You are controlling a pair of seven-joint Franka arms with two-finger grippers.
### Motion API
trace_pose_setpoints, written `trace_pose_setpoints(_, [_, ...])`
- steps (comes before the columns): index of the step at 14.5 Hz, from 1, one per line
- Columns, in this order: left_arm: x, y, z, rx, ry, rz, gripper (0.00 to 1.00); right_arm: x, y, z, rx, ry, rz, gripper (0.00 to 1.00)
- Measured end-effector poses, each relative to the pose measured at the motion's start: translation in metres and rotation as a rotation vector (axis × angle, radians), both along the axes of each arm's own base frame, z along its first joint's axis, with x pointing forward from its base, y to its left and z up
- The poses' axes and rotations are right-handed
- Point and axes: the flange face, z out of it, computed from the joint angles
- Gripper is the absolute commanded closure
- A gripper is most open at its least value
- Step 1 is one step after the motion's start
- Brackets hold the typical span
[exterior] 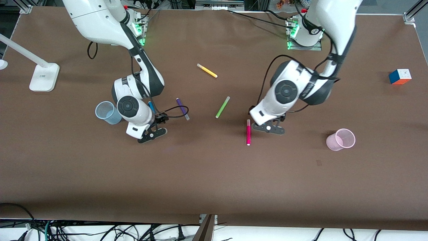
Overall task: Place pink and blue markers in matching cups
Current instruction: 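Grasp the blue marker with the right gripper while the left gripper grasps the pink marker, then drop the blue marker into the blue cup while the left gripper drops pink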
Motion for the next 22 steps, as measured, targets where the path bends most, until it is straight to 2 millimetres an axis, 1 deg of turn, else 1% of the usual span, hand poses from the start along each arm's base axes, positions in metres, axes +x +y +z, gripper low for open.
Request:
trace_pose_setpoints(1, [-0.001, -0.01, -0.007, 0.001, -0.005, 0.01, 0.0, -0.004, -0.001, -0.006, 0.002, -0.003, 0.001, 0.0])
trace_pose_setpoints(2, [0.0, -0.016, -0.015, -0.007, -0.013, 0.015, 0.0, -0.008, -0.002, -0.01, 0.001, -0.002, 0.002, 0.03])
trace_pose_setpoints(4, [0.002, -0.024, -0.036, -0.028, -0.029, 0.017, 0.0, -0.014, -0.005, -0.013, -0.001, 0.005, 0.002, 0.24])
trace_pose_setpoints(6, [0.002, -0.029, -0.061, -0.049, -0.041, 0.019, 0.0, -0.016, -0.006, -0.014, -0.003, 0.008, 0.002, 0.54])
trace_pose_setpoints(7, [0.002, -0.03, -0.071, -0.053, -0.038, 0.02, 0.0, -0.017, -0.006, -0.013, -0.003, 0.008, 0.002, 0.64])
trace_pose_setpoints(8, [0.002, -0.03, -0.078, -0.053, -0.034, 0.022, 0.07, -0.017, -0.006, -0.012, -0.002, 0.007, 0.002, 0.73])
trace_pose_setpoints(9, [0.003, -0.03, -0.081, -0.053, -0.033, 0.023, 0.22, -0.017, -0.006, -0.011, -0.001, 0.005, 0.002, 0.83])
trace_pose_setpoints(10, [0.004, -0.03, -0.081, -0.054, -0.035, 0.024, 0.32, -0.017, -0.006, -0.011, 0.001, 0.0, 0.002, 0.92])
trace_pose_setpoints(11, [0.004, -0.03, -0.081, -0.054, -0.035, 0.024, 0.35, -0.017, -0.006, -0.011, 0.002, -0.003, 0.002, 0.98])
trace_pose_setpoints(13, [0.002, -0.03, -0.088, -0.05, -0.025, 0.023, 0.42, -0.019, -0.007, -0.012, 0.004, -0.009, 0.002, 0.99])
trace_pose_setpoints(14, [0.0, -0.031, -0.094, -0.047, -0.016, 0.021, 0.47, -0.019, -0.007, -0.011, 0.004, -0.01, 0.002, 0.99])
trace_pose_setpoints(16, [-0.003, -0.032, -0.103, -0.042, -0.003, 0.018, 0.7, -0.02, -0.007, -0.012, 0.005, -0.01, 0.002, 0.99])
trace_pose_setpoints(17, [-0.004, -0.032, -0.105, -0.039, -0.003, 0.014, 0.74, -0.02, -0.008, -0.012, 0.005, -0.01, 0.002, 0.99])
trace_pose_setpoints(18, [-0.003, -0.032, -0.103, -0.032, -0.011, 0.004, 0.85, -0.02, -0.008, -0.012, 0.005, -0.01, 0.002, 1.0])
trace_pose_setpoints(19, [-0.002, -0.032, -0.103, -0.024, -0.019, -0.008, 0.91, -0.02, -0.008, -0.012, 0.005, -0.01, 0.002, 1.0])
trace_pose_setpoints(20, [-0.002, -0.032, -0.102, -0.017, -0.025, -0.02, 0.94, -0.02, -0.008, -0.012, 0.005, -0.01, 0.002, 1.0])
trace_pose_setpoints(22, [-0.003, -0.034, -0.102, -0.008, -0.03, -0.036, 0.96, -0.02, -0.007, -0.01, 0.007, -0.015, 0.003, 1.0])
